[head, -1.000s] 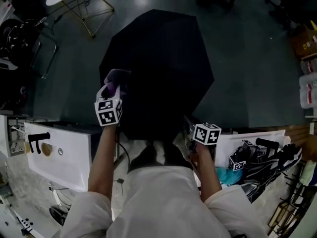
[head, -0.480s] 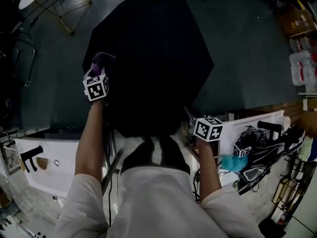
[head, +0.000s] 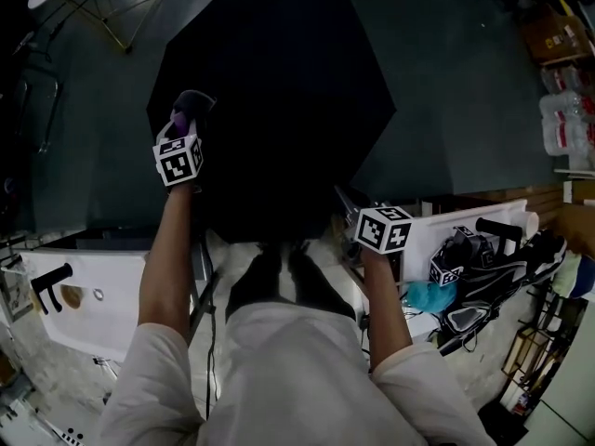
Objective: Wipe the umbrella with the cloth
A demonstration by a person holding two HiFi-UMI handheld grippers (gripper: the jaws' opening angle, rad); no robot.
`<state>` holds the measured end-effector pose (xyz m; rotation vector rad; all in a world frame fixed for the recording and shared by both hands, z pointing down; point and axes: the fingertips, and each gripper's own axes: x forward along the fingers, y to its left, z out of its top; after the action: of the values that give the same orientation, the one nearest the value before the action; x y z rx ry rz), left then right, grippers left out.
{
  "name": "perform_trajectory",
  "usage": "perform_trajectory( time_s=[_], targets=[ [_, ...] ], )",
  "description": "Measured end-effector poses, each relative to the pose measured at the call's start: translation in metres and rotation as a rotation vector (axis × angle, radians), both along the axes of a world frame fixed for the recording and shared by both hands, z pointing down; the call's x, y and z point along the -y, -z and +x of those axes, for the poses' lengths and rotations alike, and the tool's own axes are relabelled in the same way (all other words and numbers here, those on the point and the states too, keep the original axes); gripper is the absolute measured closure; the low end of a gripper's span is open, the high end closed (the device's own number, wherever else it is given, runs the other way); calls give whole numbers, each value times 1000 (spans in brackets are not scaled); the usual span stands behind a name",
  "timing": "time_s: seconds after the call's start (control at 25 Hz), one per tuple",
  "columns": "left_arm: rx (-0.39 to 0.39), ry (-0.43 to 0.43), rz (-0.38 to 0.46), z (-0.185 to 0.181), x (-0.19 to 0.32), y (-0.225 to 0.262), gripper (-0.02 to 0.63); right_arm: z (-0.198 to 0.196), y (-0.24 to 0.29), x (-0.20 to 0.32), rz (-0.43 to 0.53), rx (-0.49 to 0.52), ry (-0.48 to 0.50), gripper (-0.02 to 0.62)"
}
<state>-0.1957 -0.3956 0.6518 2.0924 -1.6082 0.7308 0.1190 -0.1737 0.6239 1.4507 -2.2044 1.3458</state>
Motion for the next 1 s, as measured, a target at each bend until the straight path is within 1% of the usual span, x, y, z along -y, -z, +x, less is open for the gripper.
perform_trajectory(
  time_s=[0.24, 0.48, 0.64, 0.72, 0.84, 1.0],
  targets=[
    [-23, -5, -22, 31, -33, 6, 496, 2, 5, -1, 17, 0, 34, 589],
    [-28, -100, -16, 89, -61, 27, 497, 6, 11, -7, 46, 69, 60, 589],
    [-57, -164, -16, 143, -83, 41, 497, 6, 13, -10, 59, 79, 106, 589],
    [-86, -171, -10, 164, -93, 45, 497, 6, 13, -11, 61, 77, 129, 589],
    [-135, -187, -18, 189, -109, 50, 497, 6, 14, -14, 62, 74, 152, 589],
    [-166, -226, -35, 209, -127, 55, 497, 4, 17, -15, 58, 73, 166, 589]
  ],
)
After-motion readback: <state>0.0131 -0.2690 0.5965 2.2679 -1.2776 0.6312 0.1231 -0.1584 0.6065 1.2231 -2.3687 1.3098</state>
